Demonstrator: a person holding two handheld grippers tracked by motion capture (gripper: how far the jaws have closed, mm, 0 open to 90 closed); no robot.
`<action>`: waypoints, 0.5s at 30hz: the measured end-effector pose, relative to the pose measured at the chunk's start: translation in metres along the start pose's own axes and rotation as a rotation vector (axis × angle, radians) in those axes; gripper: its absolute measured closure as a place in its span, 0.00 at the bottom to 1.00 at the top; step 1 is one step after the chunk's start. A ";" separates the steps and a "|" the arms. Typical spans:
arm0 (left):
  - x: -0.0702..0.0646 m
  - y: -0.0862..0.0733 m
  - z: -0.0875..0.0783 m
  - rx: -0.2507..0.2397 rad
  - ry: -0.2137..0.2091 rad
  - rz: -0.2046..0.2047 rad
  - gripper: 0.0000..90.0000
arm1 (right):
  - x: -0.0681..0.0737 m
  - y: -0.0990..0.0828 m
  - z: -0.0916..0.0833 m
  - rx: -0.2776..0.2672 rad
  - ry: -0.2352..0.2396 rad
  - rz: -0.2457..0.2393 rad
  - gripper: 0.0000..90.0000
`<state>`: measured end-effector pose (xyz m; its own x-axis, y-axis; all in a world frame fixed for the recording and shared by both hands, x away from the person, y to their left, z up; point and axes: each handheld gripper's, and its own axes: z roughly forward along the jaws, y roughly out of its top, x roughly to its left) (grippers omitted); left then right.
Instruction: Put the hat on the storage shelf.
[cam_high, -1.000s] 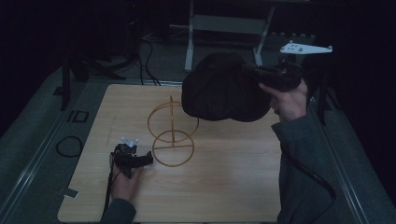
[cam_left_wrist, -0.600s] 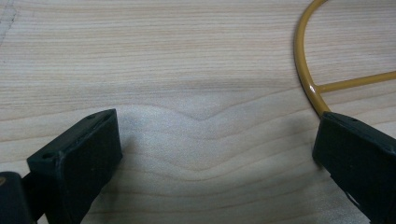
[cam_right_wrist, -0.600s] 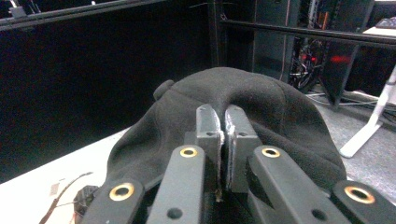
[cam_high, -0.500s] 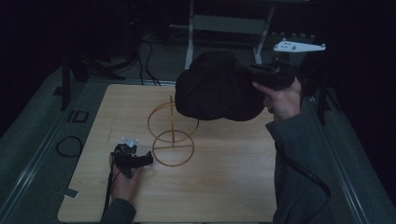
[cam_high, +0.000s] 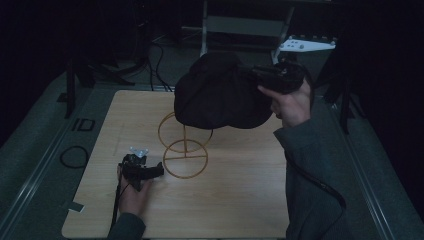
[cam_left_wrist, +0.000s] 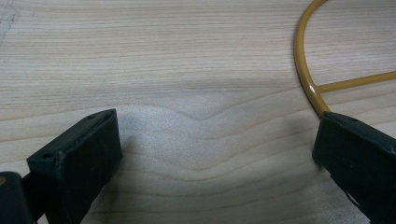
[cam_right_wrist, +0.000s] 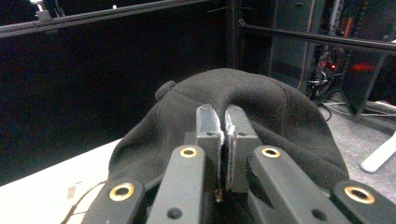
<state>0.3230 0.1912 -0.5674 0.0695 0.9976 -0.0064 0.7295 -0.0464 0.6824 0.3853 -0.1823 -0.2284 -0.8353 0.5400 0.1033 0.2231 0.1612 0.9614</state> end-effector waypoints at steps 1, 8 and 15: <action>0.000 0.000 0.000 0.000 0.000 0.000 0.01 | 0.000 0.000 0.000 0.000 0.000 0.000 0.96; 0.000 0.000 0.000 0.000 0.000 0.001 0.01 | 0.016 -0.001 0.025 0.035 0.041 -0.026 0.96; 0.000 0.000 0.000 -0.001 0.001 0.000 0.01 | 0.024 -0.013 0.047 0.071 0.079 -0.023 0.96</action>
<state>0.3231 0.1912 -0.5675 0.0690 0.9976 -0.0056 0.7285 -0.0466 0.6835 0.3862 -0.1326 -0.2508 -0.8770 0.4690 0.1039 0.2359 0.2321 0.9437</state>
